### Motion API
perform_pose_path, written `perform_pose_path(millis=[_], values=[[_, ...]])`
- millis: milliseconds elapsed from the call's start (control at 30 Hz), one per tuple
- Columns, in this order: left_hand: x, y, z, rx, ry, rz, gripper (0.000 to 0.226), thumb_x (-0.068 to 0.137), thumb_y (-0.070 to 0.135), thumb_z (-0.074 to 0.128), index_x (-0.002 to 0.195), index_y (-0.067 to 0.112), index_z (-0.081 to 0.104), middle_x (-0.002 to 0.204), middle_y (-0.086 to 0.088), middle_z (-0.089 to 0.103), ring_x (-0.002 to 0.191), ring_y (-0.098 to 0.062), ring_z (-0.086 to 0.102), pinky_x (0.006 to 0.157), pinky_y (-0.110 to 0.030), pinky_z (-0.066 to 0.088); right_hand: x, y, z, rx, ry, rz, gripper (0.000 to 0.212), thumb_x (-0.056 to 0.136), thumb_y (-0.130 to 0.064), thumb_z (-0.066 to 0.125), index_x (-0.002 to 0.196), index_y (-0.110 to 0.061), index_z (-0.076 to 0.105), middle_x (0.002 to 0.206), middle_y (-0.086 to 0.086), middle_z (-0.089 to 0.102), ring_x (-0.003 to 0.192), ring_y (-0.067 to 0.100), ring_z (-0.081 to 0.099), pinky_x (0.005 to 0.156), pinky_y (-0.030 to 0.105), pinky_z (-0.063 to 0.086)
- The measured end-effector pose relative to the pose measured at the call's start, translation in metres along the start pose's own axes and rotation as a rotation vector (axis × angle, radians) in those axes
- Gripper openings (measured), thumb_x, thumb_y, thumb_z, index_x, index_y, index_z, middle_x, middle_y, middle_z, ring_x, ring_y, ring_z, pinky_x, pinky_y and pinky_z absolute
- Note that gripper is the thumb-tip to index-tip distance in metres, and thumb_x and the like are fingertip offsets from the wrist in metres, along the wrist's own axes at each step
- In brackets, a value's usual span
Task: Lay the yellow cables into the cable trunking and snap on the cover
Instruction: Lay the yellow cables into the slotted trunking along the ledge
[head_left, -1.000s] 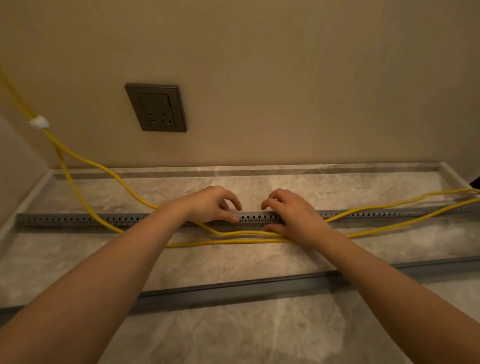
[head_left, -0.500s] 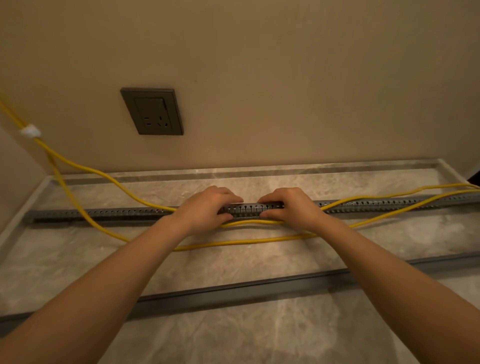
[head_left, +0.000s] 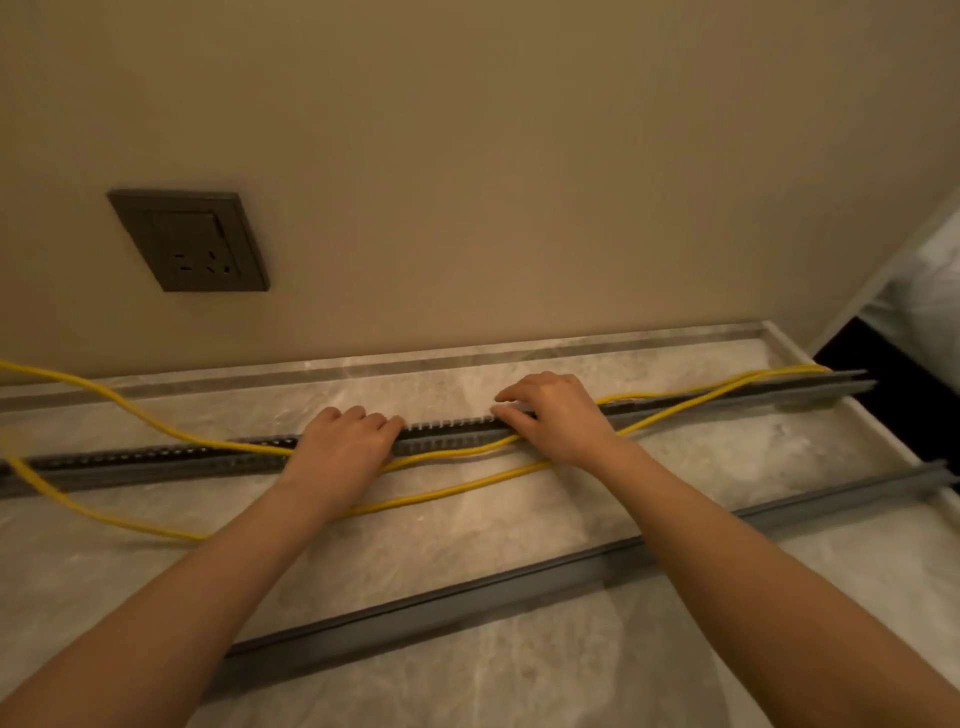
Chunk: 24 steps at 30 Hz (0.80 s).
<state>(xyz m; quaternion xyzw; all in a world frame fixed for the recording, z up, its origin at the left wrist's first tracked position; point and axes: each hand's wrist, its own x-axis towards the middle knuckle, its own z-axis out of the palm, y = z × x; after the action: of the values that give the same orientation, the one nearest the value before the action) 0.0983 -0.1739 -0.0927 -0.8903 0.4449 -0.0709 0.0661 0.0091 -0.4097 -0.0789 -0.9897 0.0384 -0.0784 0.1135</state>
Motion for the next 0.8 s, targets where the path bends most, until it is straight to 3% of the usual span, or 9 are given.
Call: perform_pose_path(millis=[133, 233, 467, 600, 667, 800], values=[[0.009, 0.000, -0.005, -0.042, -0.029, -0.014, 0.038, 0.094, 0.044, 0.042, 0.129, 0.028, 0.045, 0.122, 0.006, 0.055, 0.111, -0.017, 0.049, 0.088, -0.030, 0.040, -0.011, 0.032, -0.013, -0.025, 0.078, 0.225, 0.029, 0.094, -0.038, 0.047, 0.105, -0.022, 0.068, 0.108, 0.002, 0.068, 0.107, 0.023, 0.055, 0.089, 0.035, 0.034], [0.020, 0.006, -0.011, -0.067, -0.056, 0.011, 0.039, 0.092, 0.049, 0.044, 0.125, 0.028, 0.049, 0.120, 0.006, 0.055, 0.109, -0.016, 0.049, 0.087, -0.030, 0.040, -0.021, 0.049, -0.023, 0.023, 0.144, 0.325, 0.023, 0.093, -0.030, 0.051, 0.102, -0.019, 0.070, 0.108, 0.005, 0.069, 0.108, 0.026, 0.054, 0.093, 0.038, 0.038], [0.047, 0.051, -0.013, -0.330, -0.071, 0.131, 0.052, 0.095, 0.036, 0.045, 0.143, 0.027, 0.027, 0.137, 0.004, 0.046, 0.119, -0.018, 0.044, 0.095, -0.030, 0.038, -0.053, 0.071, -0.030, 0.051, 0.428, 0.417, 0.022, 0.082, -0.008, 0.062, 0.101, -0.012, 0.071, 0.102, 0.010, 0.069, 0.108, 0.031, 0.053, 0.094, 0.042, 0.041], [0.060, 0.073, -0.009, -0.452, -0.100, 0.125, 0.059, 0.094, 0.035, 0.048, 0.146, 0.028, 0.022, 0.142, 0.001, 0.042, 0.124, -0.021, 0.040, 0.100, -0.034, 0.036, -0.074, 0.097, -0.039, 0.033, 0.350, 0.421, 0.034, 0.076, -0.001, 0.060, 0.107, -0.012, 0.068, 0.106, 0.010, 0.067, 0.112, 0.032, 0.051, 0.097, 0.040, 0.039], [0.064, 0.081, -0.004, -0.506, -0.129, 0.066, 0.061, 0.092, 0.041, 0.049, 0.145, 0.031, 0.020, 0.145, 0.004, 0.037, 0.129, -0.021, 0.034, 0.104, -0.037, 0.029, -0.083, 0.111, -0.043, 0.034, 0.261, 0.377, 0.038, 0.078, -0.012, 0.067, 0.115, -0.017, 0.063, 0.117, 0.007, 0.064, 0.122, 0.030, 0.046, 0.102, 0.042, 0.036], [0.065, 0.094, 0.012, -0.476, -0.063, -0.006, 0.058, 0.091, 0.055, 0.040, 0.142, 0.036, 0.021, 0.147, 0.011, 0.029, 0.132, -0.016, 0.025, 0.104, -0.039, 0.020, -0.097, 0.135, -0.044, -0.018, -0.018, 0.320, 0.073, 0.072, -0.043, 0.074, 0.136, -0.025, 0.043, 0.142, 0.001, 0.044, 0.138, 0.024, 0.027, 0.112, 0.042, 0.025]])
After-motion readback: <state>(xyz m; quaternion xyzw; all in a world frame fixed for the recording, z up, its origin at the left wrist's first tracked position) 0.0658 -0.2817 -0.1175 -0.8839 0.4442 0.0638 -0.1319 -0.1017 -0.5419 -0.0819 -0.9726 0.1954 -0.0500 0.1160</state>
